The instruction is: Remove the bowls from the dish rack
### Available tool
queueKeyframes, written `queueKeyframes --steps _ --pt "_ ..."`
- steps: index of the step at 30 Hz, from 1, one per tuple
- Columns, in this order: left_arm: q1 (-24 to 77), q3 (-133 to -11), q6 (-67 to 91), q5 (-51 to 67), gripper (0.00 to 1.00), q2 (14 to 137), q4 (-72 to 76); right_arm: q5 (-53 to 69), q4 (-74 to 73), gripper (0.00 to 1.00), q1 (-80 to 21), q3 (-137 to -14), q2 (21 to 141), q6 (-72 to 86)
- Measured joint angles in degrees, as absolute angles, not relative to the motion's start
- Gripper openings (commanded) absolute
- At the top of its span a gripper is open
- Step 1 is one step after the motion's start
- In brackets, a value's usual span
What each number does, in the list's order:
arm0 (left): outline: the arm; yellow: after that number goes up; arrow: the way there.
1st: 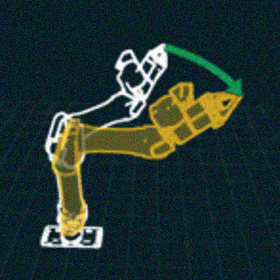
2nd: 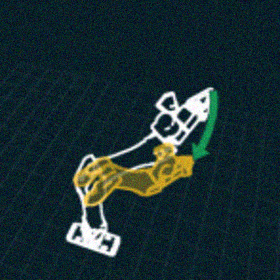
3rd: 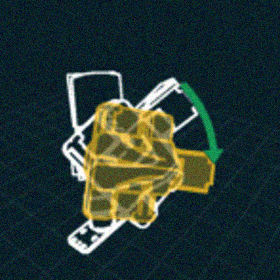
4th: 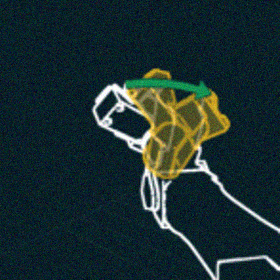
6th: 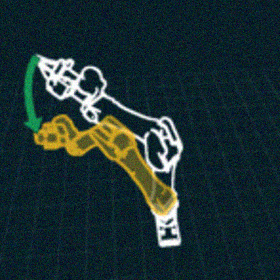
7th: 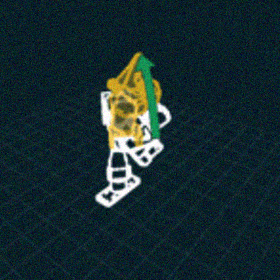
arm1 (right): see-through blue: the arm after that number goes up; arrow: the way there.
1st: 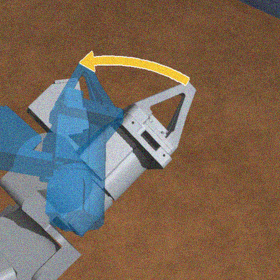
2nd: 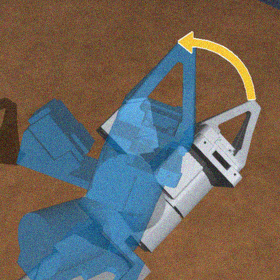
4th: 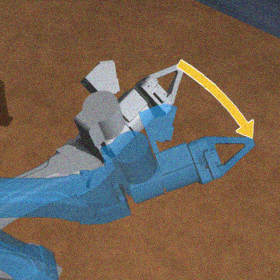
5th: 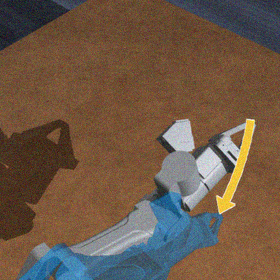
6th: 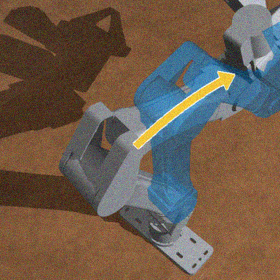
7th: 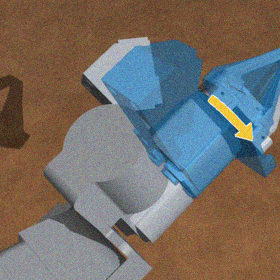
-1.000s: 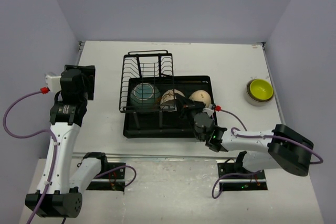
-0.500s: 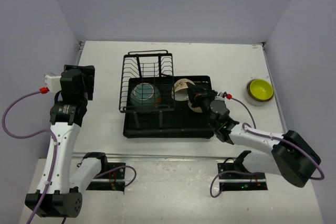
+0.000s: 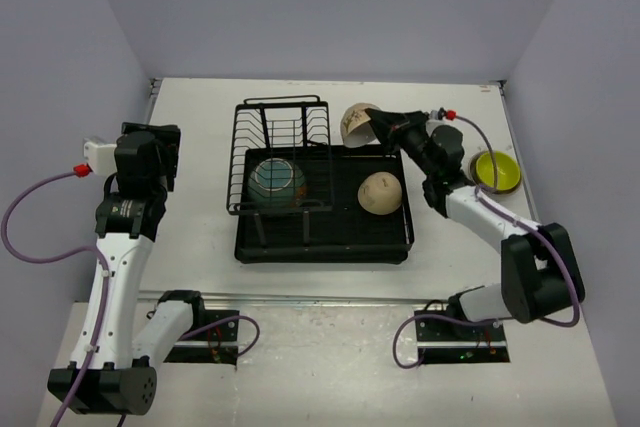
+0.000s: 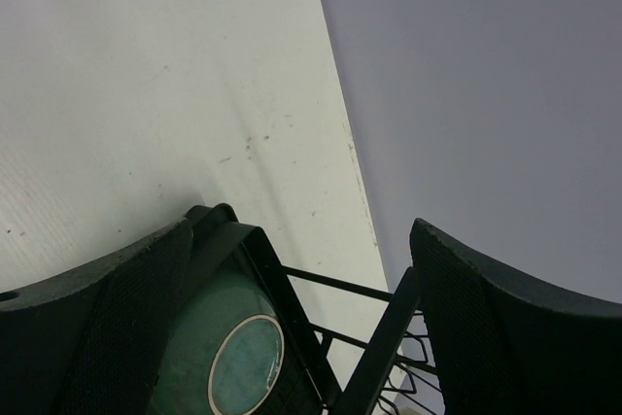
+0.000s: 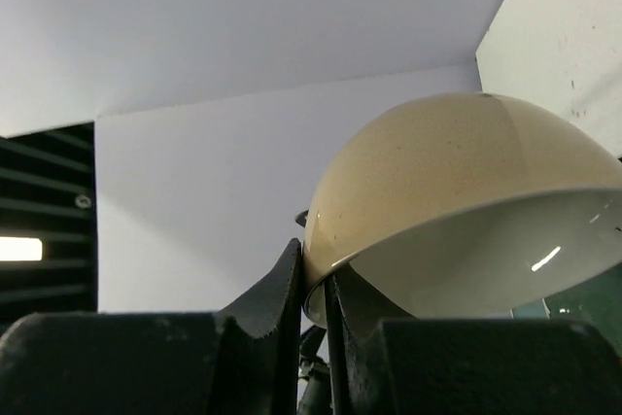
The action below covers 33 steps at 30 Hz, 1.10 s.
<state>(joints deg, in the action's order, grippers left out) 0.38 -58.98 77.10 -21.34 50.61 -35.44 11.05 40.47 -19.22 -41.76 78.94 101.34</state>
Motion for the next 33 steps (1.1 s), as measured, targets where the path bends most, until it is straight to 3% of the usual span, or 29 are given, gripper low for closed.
queueKeyframes --steps 5,9,12,21,33 --pt "0.38 -58.0 76.82 -21.41 0.93 50.61 -34.94 25.67 23.22 0.0 -13.72 -58.11 84.2 88.99" --pt "0.38 -57.41 76.69 -21.45 0.94 50.61 -34.57 28.64 1.85 0.0 -11.79 -77.95 89.45 72.95" --pt "0.38 -56.9 76.69 -21.43 0.94 50.68 -33.91 27.35 -11.03 0.0 -10.7 -86.24 91.48 60.07" --pt "0.38 -55.86 76.23 -21.19 0.94 51.81 -32.03 11.94 -39.46 0.0 -3.92 -90.7 94.21 36.95" --pt "0.38 -54.78 75.75 -19.99 0.94 54.46 -30.44 -13.34 -50.41 0.0 -2.15 -89.73 90.11 25.63"
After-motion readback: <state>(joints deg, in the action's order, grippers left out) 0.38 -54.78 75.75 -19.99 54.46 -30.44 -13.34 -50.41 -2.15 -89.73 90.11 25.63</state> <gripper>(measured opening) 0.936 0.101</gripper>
